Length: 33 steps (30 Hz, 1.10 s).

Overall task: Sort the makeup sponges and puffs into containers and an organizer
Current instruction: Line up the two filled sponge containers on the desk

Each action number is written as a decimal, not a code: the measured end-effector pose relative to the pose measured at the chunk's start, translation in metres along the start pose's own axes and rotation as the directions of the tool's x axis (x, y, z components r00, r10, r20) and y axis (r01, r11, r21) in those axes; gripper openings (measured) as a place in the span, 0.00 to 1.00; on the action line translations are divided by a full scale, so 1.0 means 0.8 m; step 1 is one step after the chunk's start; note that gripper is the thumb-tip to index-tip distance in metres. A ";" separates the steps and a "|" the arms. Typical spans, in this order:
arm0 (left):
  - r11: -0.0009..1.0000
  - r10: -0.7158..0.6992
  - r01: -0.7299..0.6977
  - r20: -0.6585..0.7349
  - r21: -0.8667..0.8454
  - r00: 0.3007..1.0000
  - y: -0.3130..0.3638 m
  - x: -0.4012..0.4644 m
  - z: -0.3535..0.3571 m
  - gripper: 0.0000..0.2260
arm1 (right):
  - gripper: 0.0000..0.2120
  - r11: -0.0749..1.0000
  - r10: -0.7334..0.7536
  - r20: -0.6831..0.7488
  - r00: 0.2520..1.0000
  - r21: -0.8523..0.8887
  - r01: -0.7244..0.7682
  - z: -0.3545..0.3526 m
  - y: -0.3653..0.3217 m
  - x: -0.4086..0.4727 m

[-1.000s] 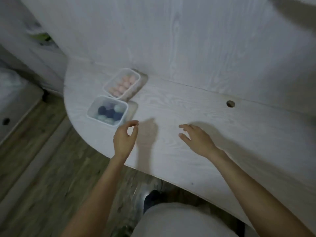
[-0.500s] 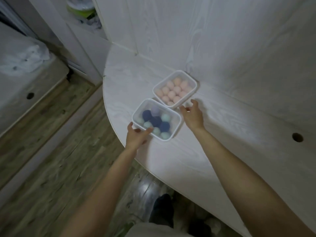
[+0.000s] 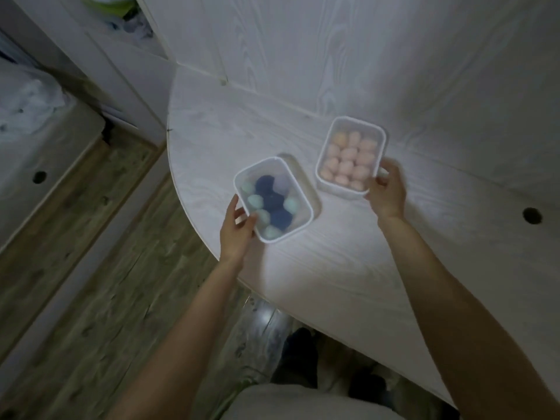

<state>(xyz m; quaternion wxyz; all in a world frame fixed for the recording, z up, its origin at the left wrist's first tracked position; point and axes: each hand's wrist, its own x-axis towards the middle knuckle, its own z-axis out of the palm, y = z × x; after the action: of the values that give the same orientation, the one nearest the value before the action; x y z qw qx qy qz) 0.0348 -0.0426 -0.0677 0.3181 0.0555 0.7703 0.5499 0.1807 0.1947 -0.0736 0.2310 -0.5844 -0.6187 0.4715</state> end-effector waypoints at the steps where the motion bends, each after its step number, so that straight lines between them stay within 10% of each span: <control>1: 0.998 0.038 -0.039 0.026 0.039 0.999 0.003 0.000 0.012 0.25 | 0.20 0.999 -0.039 -0.023 0.999 -0.034 0.039 -0.028 0.011 -0.010; 11: 0.918 0.177 -0.326 0.503 0.224 0.846 0.032 -0.062 0.231 0.23 | 0.17 0.918 -0.108 -0.246 0.963 -0.397 0.001 -0.264 0.133 -0.109; 21: 0.807 0.006 -0.507 0.855 0.302 0.519 0.013 -0.194 0.414 0.51 | 0.27 0.854 -0.121 -0.343 0.932 -0.514 -0.078 -0.411 0.239 -0.145; 23: 0.788 -0.002 -0.550 0.894 0.277 0.448 0.005 -0.219 0.442 0.42 | 0.32 0.733 -0.190 -0.277 0.942 -0.678 -0.052 -0.432 0.261 -0.149; 25: 0.783 0.067 -0.555 0.848 0.282 0.525 -0.007 -0.240 0.471 0.30 | 0.35 0.653 -0.205 -0.171 0.964 -0.757 0.004 -0.452 0.277 -0.148; 30: 0.675 0.080 -0.623 0.801 0.395 0.594 -0.013 -0.283 0.523 0.54 | 0.25 0.615 -0.325 -0.164 0.931 -0.784 0.077 -0.507 0.299 -0.130; 33: 0.757 0.099 -0.561 0.790 0.335 0.605 -0.012 -0.299 0.560 0.52 | 0.24 0.611 -0.319 -0.160 0.934 -0.788 0.074 -0.538 0.310 -0.110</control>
<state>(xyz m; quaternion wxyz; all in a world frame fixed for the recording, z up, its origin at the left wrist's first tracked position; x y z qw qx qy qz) 0.4732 0.2133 -0.0601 0.4543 0.5086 0.6743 0.2833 0.6845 0.2154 -0.0692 0.0966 -0.6155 -0.7809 0.0442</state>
